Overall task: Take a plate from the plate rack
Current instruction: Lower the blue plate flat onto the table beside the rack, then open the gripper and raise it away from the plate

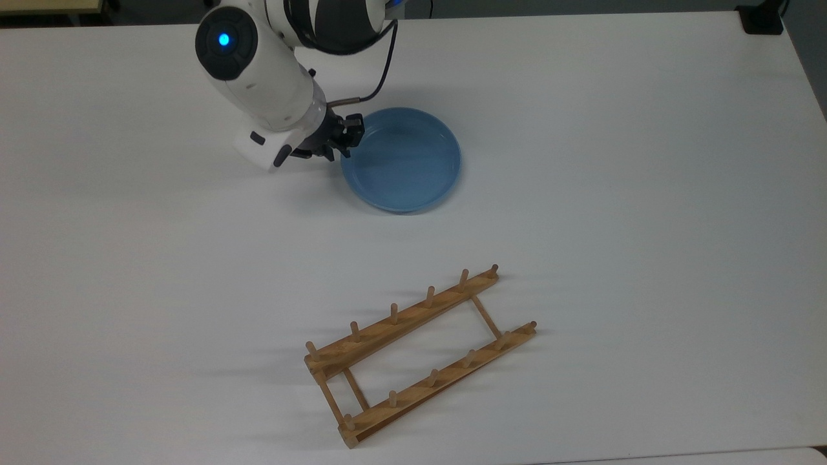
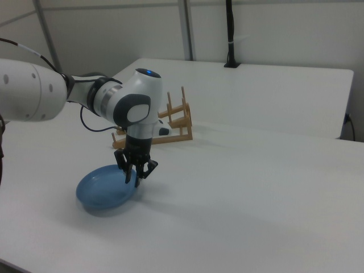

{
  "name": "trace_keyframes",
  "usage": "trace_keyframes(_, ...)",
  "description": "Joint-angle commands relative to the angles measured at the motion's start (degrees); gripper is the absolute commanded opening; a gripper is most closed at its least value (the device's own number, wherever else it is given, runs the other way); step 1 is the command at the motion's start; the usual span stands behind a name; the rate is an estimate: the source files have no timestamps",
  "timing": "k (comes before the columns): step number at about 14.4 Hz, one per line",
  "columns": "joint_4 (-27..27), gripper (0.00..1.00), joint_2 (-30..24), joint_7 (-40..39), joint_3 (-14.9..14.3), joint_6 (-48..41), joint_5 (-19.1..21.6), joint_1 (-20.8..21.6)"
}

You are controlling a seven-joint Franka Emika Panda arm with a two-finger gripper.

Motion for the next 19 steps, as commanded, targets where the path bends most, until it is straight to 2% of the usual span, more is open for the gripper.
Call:
trace_keyframes(1,-0.75,1.00,-0.15,4.85,-0.13,1.86,0.21,0.42)
trace_keyframes(4,1.88,1.00,-4.00,6.08,-0.13,-1.28,0.47,0.15)
trace_keyframes(6,4.33,1.00,-8.48,11.59,-0.40,-4.10,1.09,-0.20)
trace_keyframes(9,7.59,1.00,-12.27,18.02,-0.40,-8.06,1.09,-0.46)
trace_keyframes(13,8.39,1.00,-16.76,24.35,-0.40,-8.33,1.00,-0.02)
trace_keyframes(15,9.70,1.00,-19.04,28.48,-0.49,-10.95,0.30,0.15)
trace_keyframes(17,10.06,1.00,-20.97,29.38,-1.01,-13.69,-0.05,0.24)
trace_keyframes(19,9.97,1.00,-22.30,28.24,-2.06,-13.52,-3.89,0.50)
